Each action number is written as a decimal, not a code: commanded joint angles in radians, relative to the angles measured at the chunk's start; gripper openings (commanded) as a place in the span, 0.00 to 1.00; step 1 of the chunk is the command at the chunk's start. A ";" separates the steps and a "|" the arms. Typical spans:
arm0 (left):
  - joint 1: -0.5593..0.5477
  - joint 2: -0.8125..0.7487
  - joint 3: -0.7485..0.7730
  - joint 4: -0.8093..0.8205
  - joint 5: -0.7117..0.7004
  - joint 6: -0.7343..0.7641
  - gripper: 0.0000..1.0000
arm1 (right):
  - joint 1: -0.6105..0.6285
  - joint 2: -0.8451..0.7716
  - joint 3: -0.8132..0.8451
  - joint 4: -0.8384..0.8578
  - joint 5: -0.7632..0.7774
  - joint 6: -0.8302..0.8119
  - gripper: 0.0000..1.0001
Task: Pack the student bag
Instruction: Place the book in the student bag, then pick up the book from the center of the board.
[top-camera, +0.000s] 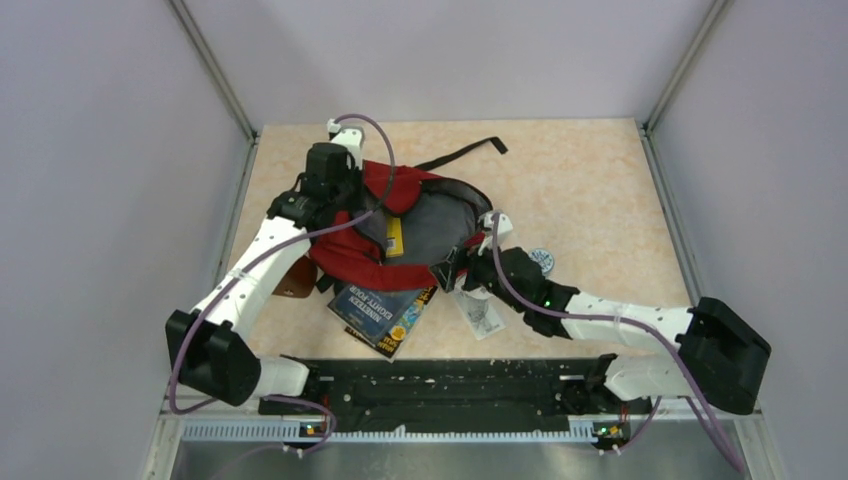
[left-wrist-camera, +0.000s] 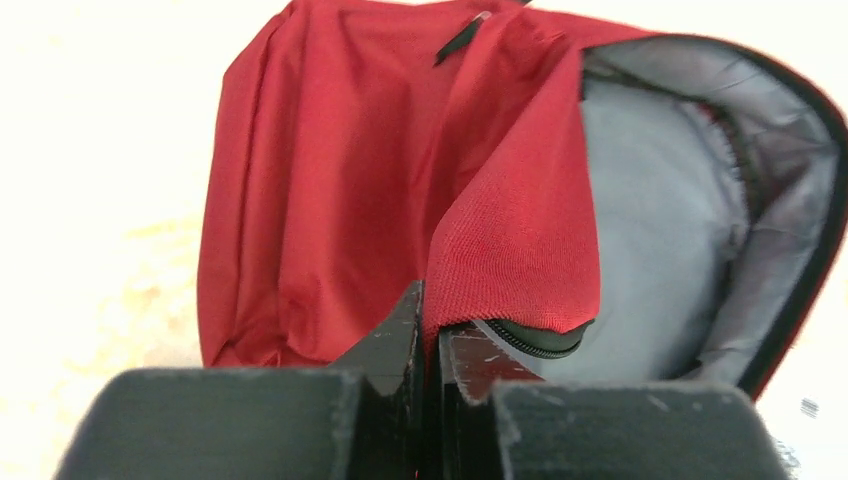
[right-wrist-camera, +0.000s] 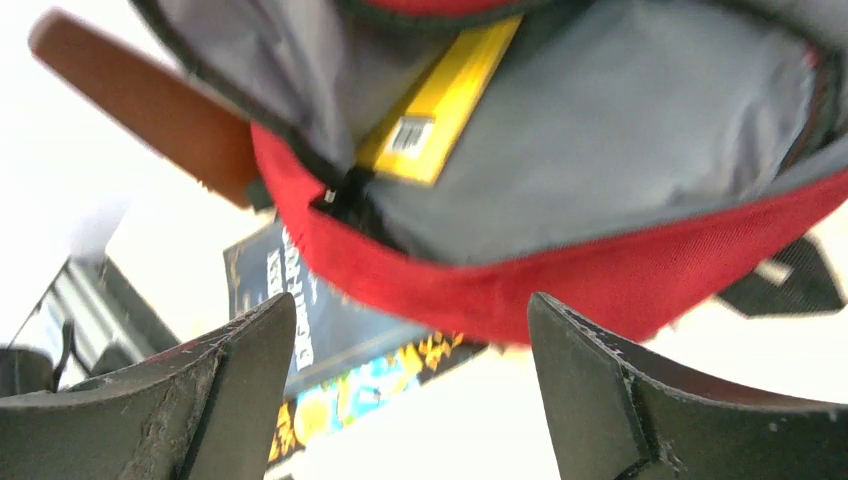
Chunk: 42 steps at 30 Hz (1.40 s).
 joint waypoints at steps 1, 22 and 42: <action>0.002 0.016 0.058 -0.045 -0.131 0.041 0.22 | 0.088 -0.063 -0.074 -0.033 0.042 0.099 0.83; -0.076 -0.849 -0.675 -0.140 -0.140 -0.684 0.96 | 0.227 0.087 -0.029 0.041 0.097 0.010 0.83; -0.063 -1.085 -1.103 -0.057 -0.192 -1.139 0.98 | 0.226 0.083 -0.037 0.031 0.095 0.041 0.84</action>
